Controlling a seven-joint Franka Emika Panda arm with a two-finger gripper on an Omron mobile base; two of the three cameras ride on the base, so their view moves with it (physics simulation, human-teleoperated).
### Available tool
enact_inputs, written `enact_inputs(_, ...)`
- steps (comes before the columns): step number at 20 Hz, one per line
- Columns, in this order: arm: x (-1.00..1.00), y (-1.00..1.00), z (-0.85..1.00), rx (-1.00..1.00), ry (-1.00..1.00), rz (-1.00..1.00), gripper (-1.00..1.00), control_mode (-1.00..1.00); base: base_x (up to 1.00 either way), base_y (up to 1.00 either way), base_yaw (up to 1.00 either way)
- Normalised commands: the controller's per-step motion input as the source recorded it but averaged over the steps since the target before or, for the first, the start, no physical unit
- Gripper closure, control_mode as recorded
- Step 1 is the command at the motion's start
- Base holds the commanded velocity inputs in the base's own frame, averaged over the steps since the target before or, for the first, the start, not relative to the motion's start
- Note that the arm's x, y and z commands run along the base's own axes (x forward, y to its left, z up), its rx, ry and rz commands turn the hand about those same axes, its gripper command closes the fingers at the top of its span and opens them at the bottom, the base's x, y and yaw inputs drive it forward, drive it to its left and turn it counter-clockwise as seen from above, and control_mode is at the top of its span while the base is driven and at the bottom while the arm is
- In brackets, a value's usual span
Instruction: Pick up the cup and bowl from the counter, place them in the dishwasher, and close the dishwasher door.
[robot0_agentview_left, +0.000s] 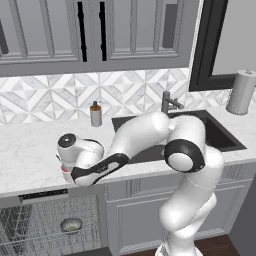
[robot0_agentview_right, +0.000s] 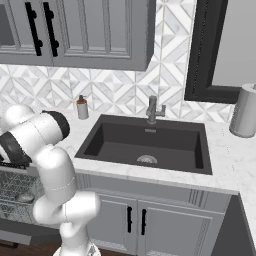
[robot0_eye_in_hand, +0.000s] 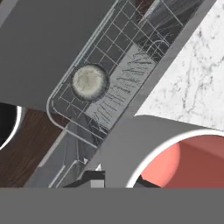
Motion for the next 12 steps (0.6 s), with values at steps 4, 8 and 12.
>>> enact_inputs(4,-1.0,0.06,0.11,0.0,0.0,-0.23,1.0,-1.0,0.0,0.0,0.0)
enact_inputs(8,-1.0,0.54,-0.03,0.03,0.0,-0.38,1.0,-1.0,0.0,0.0,0.0)
enact_inputs(12,-1.0,0.23,0.0,0.06,0.05,-0.39,1.0,-1.0,0.0,0.0,0.0)
